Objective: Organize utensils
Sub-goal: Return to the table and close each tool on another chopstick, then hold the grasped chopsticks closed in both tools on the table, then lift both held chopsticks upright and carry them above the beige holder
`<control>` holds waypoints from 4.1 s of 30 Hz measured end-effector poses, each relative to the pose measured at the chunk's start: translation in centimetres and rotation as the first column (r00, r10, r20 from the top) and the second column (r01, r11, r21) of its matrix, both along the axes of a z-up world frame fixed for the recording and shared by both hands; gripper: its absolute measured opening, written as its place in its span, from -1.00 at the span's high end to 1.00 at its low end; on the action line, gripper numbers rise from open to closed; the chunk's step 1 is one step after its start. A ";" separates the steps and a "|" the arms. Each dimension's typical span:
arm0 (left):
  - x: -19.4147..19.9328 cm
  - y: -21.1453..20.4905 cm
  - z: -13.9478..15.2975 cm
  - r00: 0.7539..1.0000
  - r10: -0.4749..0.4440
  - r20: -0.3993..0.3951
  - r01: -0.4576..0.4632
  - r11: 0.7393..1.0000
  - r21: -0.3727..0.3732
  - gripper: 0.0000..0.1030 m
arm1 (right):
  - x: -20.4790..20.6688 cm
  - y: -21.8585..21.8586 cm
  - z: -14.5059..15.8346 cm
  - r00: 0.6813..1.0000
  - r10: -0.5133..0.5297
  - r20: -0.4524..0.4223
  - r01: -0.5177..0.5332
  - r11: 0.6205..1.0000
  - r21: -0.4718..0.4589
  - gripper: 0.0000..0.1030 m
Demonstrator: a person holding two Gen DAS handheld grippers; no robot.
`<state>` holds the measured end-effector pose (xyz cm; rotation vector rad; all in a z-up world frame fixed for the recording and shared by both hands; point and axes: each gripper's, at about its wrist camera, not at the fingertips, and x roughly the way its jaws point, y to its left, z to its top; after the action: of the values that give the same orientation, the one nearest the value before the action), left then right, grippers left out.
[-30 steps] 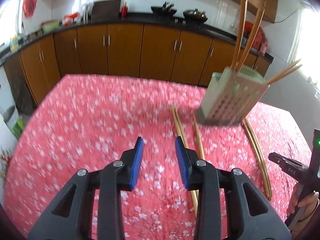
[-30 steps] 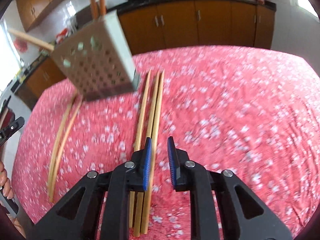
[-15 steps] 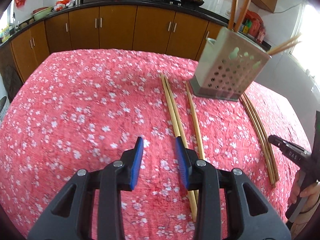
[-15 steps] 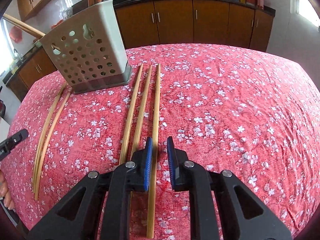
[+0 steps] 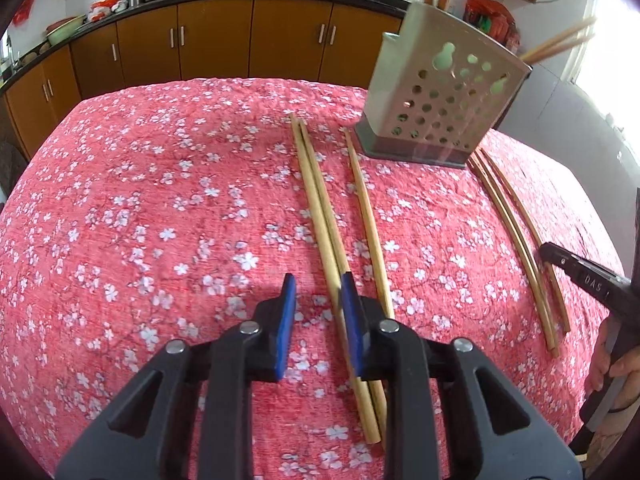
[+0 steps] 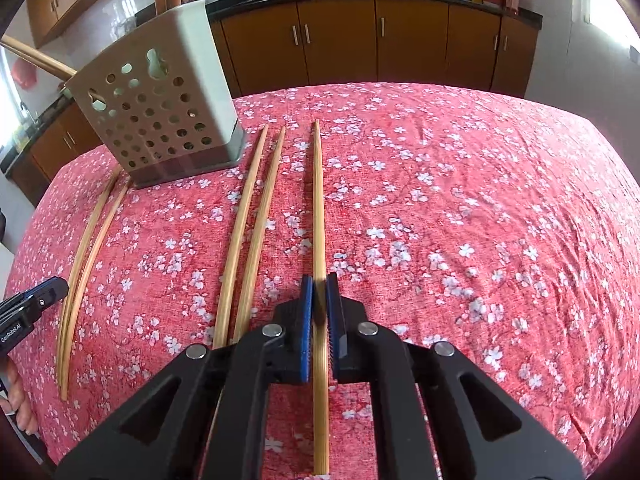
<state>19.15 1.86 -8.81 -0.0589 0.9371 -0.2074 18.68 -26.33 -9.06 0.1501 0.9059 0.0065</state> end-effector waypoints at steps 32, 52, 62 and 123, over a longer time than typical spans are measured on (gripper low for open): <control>2.0 6.0 0.0 0.990 0.134 0.043 -0.135 0.991 0.020 0.83 | 0.1 -3.3 0.1 0.998 -0.046 0.051 0.049 0.997 -0.060 0.83; 2.0 5.6 -0.1 0.989 0.141 0.041 -0.143 0.989 0.035 0.82 | 0.2 -3.2 0.1 0.997 -0.051 0.050 0.053 0.998 -0.041 0.82; 1.9 5.7 0.0 0.989 0.143 0.040 -0.144 0.989 0.030 0.82 | 0.2 -3.2 0.1 0.997 -0.052 0.050 0.054 0.998 -0.038 0.82; -2.5 5.7 14.3 0.920 0.147 0.364 -0.132 0.989 -0.065 0.85 | -5.0 -5.1 10.4 0.916 -0.122 0.382 0.118 0.992 0.033 0.85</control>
<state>16.65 7.55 5.49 -0.1185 0.5506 -0.0989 13.65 -31.41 1.35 0.2046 0.5029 -0.0727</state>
